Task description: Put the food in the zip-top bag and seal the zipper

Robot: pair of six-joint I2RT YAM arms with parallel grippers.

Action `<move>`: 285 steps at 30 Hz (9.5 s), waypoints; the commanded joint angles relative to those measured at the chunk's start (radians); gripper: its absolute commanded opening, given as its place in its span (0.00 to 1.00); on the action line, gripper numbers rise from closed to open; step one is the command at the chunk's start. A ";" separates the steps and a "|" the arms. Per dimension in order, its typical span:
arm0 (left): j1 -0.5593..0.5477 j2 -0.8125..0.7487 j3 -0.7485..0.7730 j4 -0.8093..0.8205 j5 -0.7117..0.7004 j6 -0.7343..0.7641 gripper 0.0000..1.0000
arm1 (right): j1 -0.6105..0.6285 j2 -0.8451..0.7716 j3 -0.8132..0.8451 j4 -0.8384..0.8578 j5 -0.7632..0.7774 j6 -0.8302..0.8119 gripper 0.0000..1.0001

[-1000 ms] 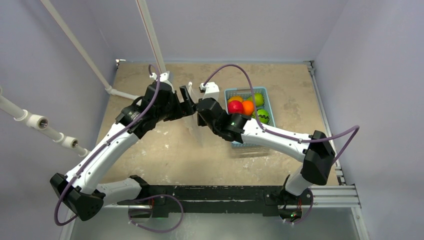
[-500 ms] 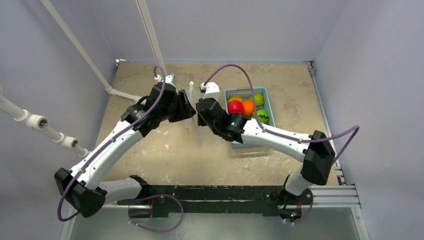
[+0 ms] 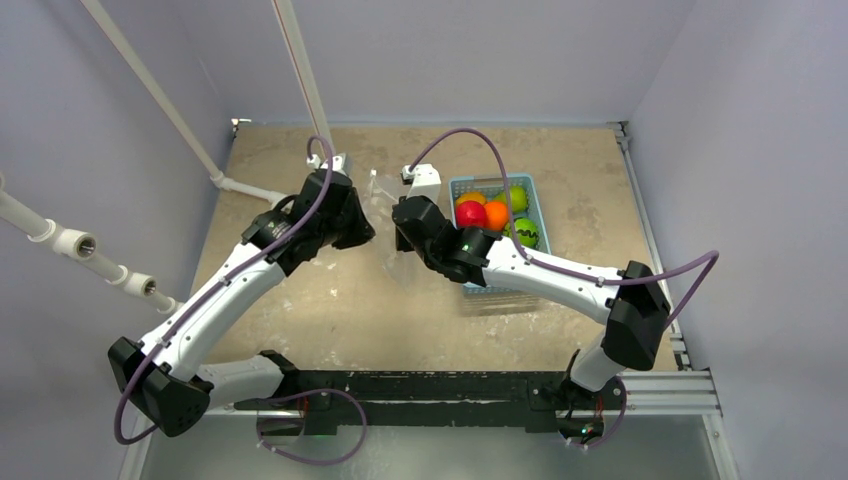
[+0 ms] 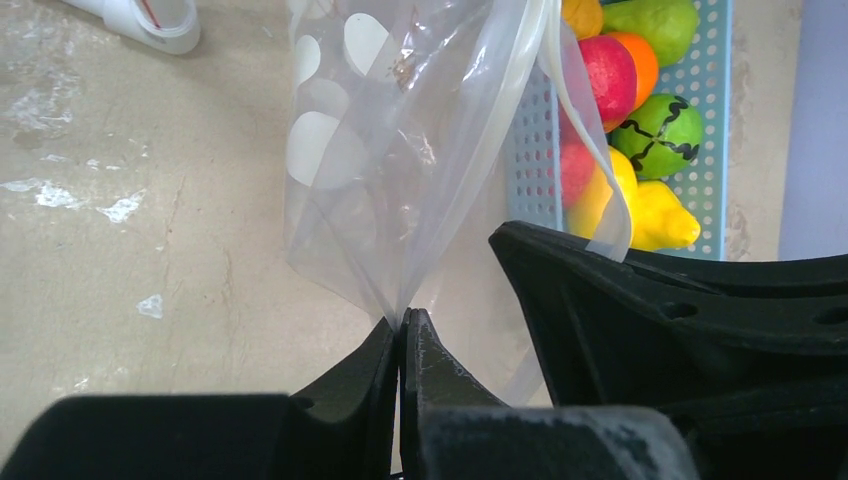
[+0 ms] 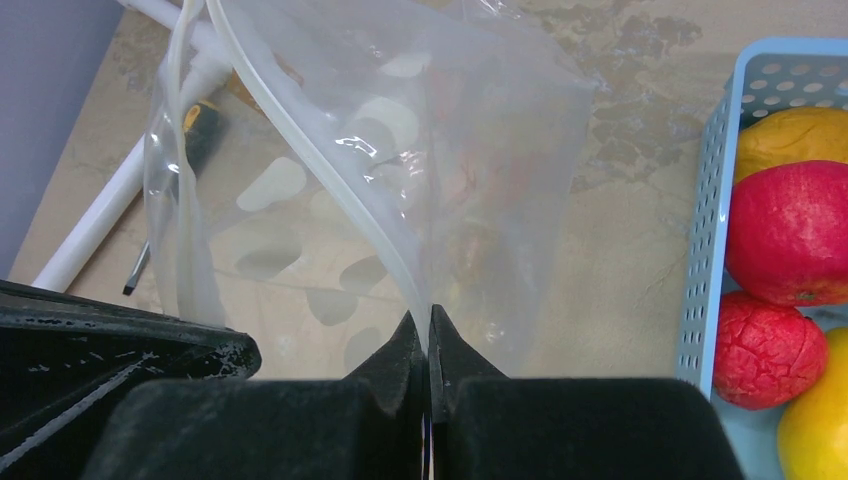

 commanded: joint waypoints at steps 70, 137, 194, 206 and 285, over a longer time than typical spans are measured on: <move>0.004 -0.146 0.138 -0.327 0.091 0.196 0.00 | 0.002 -0.076 -0.185 0.109 -0.534 -0.116 0.00; 0.004 -0.075 -0.173 0.067 -0.027 0.181 0.00 | -0.450 -0.046 -0.148 0.034 -0.093 -0.051 0.99; 0.004 -0.095 -0.184 0.056 -0.035 0.164 0.00 | -0.493 -0.168 -0.232 0.142 -0.197 -0.127 0.17; 0.004 -0.079 -0.170 0.063 -0.045 0.163 0.00 | -0.415 -0.325 -0.227 0.176 -0.407 -0.220 0.14; 0.004 -0.143 -0.088 0.023 -0.009 0.137 0.00 | -0.167 -0.259 -0.182 -0.061 -0.008 0.026 0.86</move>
